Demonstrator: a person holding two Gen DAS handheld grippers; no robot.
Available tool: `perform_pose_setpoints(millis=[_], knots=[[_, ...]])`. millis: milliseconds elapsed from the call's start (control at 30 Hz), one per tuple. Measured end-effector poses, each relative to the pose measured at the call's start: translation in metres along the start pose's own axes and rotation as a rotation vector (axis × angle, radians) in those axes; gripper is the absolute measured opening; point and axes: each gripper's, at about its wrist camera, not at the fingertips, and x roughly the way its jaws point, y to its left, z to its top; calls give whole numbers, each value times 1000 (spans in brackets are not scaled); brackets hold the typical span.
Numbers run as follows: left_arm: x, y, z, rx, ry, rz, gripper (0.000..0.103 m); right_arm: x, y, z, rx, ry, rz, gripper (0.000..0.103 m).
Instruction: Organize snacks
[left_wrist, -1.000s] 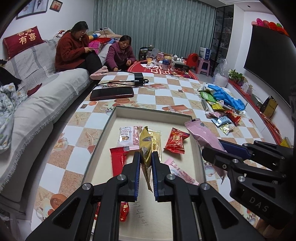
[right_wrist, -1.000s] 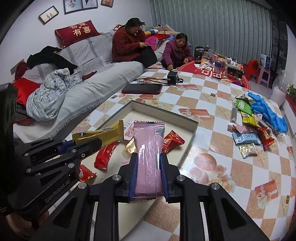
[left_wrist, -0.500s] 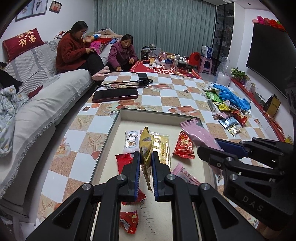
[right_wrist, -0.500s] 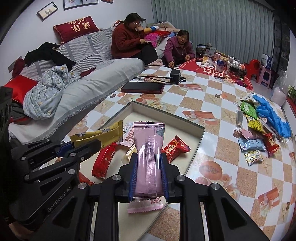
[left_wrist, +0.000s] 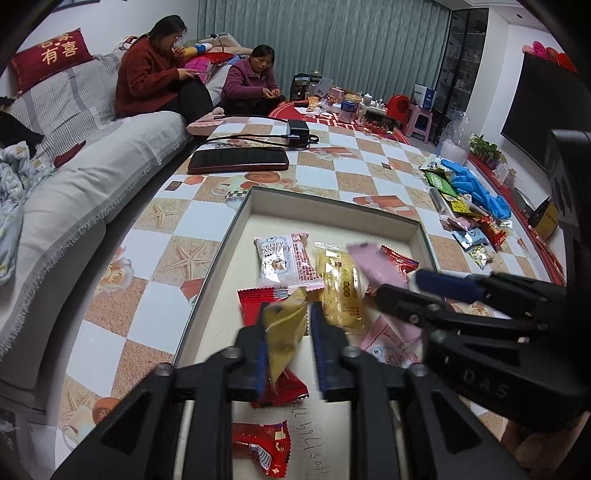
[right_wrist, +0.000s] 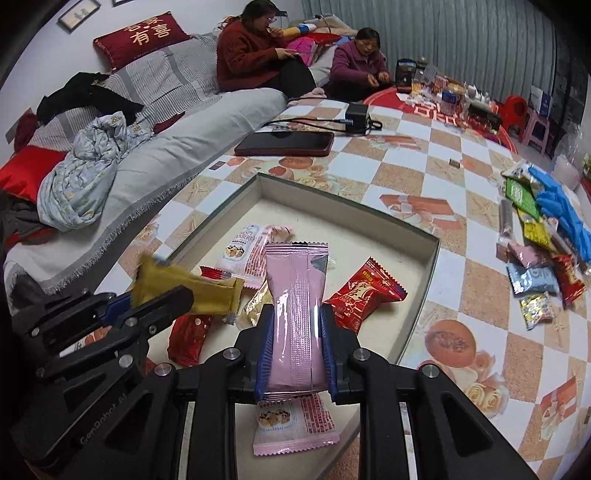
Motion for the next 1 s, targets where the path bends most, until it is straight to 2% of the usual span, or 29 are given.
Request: perform_pose_setpoints(millis=[33,67,100,167,300,533,633,733,833,867,933,1000], knots=[[-1,2,-1,-5,-8,5,33,-2,-3,0,12,-12,-13,54],[-2,5,-1,-17,-8,1,46,-5,-6,0,23,-26,-23,65],[-3,7,-1,-30,-10,-3,63,-9,-10,-1,36,-44,-6,69],[-7,11,-2,-52,-28,-4,79,-16,-18,-3,59,-67,4,69],[-17,2,-4,-30,-39,14,82,-29,-24,-9,66,-80,-12,69],[-29,-21,-17,69,-23,55,88,-30,-23,-28,29,-13,-49,69],[-33,-20,-20,61,-21,112,89,-30,-24,-35,21,14,-80,84],[-37,-11,-23,4,-16,52,89,-33,-23,-38,-1,26,-79,84],[-35,-3,-31,-63,33,23,89,-31,-18,-40,-34,55,-95,84],[-36,-3,-34,-78,27,46,89,-31,-17,-40,-37,60,-95,84],[-41,-2,-40,-109,5,137,89,-30,-15,-41,-43,72,-93,84],[-42,-3,-42,-104,9,168,89,-29,-13,-43,-53,87,-87,84]])
